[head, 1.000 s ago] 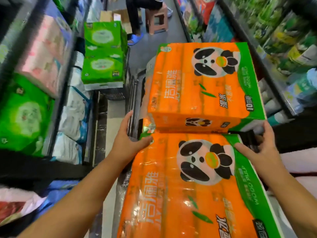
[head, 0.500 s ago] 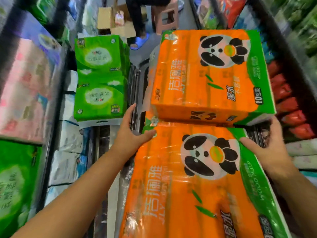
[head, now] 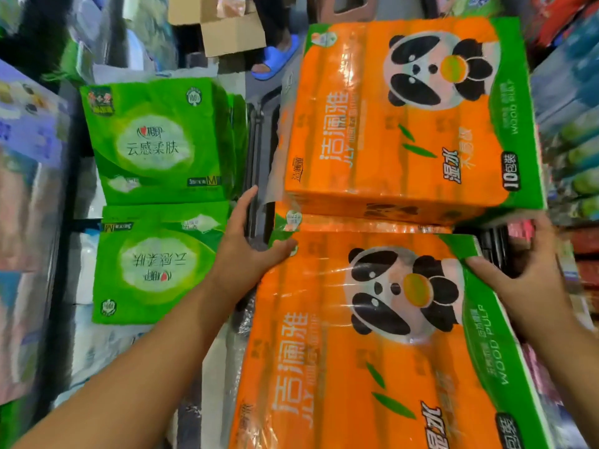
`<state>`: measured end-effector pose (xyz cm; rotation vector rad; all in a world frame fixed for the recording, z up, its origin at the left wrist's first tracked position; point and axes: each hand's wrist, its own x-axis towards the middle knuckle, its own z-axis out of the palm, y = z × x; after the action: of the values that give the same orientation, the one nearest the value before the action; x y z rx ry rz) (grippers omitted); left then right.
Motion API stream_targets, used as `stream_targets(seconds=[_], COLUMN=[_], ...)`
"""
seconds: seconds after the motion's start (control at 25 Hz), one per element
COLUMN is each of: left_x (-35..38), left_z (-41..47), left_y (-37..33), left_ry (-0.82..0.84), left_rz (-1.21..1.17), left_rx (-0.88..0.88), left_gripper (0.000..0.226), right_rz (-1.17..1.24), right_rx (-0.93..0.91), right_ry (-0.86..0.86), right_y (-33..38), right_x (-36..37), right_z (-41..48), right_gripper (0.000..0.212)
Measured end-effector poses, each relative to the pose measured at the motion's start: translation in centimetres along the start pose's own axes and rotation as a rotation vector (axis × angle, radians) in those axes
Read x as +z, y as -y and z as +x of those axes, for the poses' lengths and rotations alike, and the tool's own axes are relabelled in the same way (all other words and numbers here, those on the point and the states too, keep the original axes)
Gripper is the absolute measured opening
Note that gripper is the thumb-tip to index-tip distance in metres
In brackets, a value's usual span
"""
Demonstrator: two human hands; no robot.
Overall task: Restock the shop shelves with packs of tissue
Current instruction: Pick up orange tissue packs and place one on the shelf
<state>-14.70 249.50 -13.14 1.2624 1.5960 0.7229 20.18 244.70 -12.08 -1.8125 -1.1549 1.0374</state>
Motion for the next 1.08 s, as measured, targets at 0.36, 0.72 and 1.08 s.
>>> stream_targets(seconds=[0.36, 0.72, 1.08], left_x=[3.5, 5.5, 6.2], left_z=[18.0, 23.8, 23.4], left_y=[10.9, 17.4, 20.5], left_ry=[-0.020, -0.052, -0.028], left_rz=[0.070, 0.116, 0.198], left_rx=[0.004, -0.055, -0.161], left_gripper=[0.093, 0.095, 0.101], right_rz=[-0.017, 0.022, -0.003], right_rx=[-0.037, -0.002, 0.053], right_ry=[0.021, 0.135, 0.181], right_y=[-11.0, -17.8, -19.2], right_x=[9.8, 15.2, 17.4], right_z=[17.4, 24.0, 24.6], right_gripper=[0.116, 0.099, 0.109])
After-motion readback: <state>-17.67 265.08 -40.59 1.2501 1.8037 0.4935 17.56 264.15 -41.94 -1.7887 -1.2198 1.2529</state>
